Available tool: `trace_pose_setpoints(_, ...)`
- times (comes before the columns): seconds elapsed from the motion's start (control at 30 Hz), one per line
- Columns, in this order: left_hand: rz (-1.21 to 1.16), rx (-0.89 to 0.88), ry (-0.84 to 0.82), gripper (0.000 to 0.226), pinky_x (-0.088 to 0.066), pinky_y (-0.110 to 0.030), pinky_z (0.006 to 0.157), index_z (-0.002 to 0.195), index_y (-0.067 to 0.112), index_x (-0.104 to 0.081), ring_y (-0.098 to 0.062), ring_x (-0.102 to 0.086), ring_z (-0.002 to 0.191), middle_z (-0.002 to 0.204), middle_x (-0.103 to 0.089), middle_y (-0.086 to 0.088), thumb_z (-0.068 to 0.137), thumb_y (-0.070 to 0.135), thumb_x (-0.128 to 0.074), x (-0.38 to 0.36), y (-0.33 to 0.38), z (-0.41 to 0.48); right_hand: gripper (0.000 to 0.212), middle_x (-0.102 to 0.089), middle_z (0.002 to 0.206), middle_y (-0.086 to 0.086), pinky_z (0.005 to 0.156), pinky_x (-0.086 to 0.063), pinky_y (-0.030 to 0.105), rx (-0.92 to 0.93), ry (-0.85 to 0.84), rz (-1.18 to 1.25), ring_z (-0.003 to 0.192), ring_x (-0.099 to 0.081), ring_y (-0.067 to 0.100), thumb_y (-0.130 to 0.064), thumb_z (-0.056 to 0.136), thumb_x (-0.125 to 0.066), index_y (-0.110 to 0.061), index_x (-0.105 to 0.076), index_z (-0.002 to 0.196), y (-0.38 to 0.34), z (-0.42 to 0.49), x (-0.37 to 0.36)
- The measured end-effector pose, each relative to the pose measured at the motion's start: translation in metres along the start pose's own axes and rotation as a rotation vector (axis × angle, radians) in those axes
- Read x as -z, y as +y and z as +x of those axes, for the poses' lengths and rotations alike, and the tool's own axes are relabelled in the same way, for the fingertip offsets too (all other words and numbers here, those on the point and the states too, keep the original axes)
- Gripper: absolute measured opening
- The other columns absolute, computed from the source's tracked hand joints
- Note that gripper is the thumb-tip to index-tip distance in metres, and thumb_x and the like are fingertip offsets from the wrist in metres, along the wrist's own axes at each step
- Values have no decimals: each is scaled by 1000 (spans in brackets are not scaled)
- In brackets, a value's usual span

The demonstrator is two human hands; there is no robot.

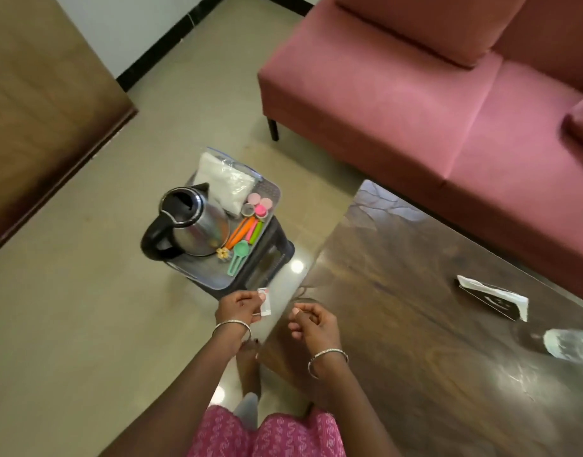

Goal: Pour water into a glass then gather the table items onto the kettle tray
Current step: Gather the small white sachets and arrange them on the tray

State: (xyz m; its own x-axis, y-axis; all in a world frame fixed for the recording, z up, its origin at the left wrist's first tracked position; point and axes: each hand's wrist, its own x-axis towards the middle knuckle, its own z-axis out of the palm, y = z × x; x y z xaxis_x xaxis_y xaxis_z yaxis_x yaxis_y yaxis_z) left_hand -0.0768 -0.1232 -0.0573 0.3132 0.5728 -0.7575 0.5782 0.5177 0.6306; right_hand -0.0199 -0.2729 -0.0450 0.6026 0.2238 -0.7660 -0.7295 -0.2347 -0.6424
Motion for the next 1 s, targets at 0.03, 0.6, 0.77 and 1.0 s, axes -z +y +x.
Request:
trace_pose_setpoints(0.03,-1,0,45,14,-57,-22,51,91,-3,-69,-25,-61,67,80,-67,-17,80,5,-74,15,3,10,7,-71,76,10,53,-51,22,-1,-9,-20,62,-62,15,-5,91,-64,-7,-70,95,-1,2,-14)
trace_pose_setpoints(0.6,546,-52,352,21,-49,-42,88,105,12,-69,-39,-60,106,109,-69,-19,86,19,-67,83,40,143,12,-74,83,-3,70,-48,18,297,61,-719,76,-66,11,-12,85,-66,-17,-75,91,-26,83,-155)
trace_pose_setpoints(0.77,671,-16,399,23,-48,-43,85,105,6,-67,-40,-58,108,110,-66,-21,89,22,-63,69,38,165,17,-75,86,-2,72,-50,23,318,7,-856,78,-66,14,-9,84,-62,-17,-75,91,-21,104,-175)
trace_pose_setpoints(1.0,618,106,443,28,-49,-42,84,105,2,-68,-40,-58,109,110,-67,-21,85,22,-65,54,33,183,17,-74,91,-2,79,-53,33,311,-16,-954,88,-65,22,-10,85,-61,-20,-73,91,-5,125,-184)
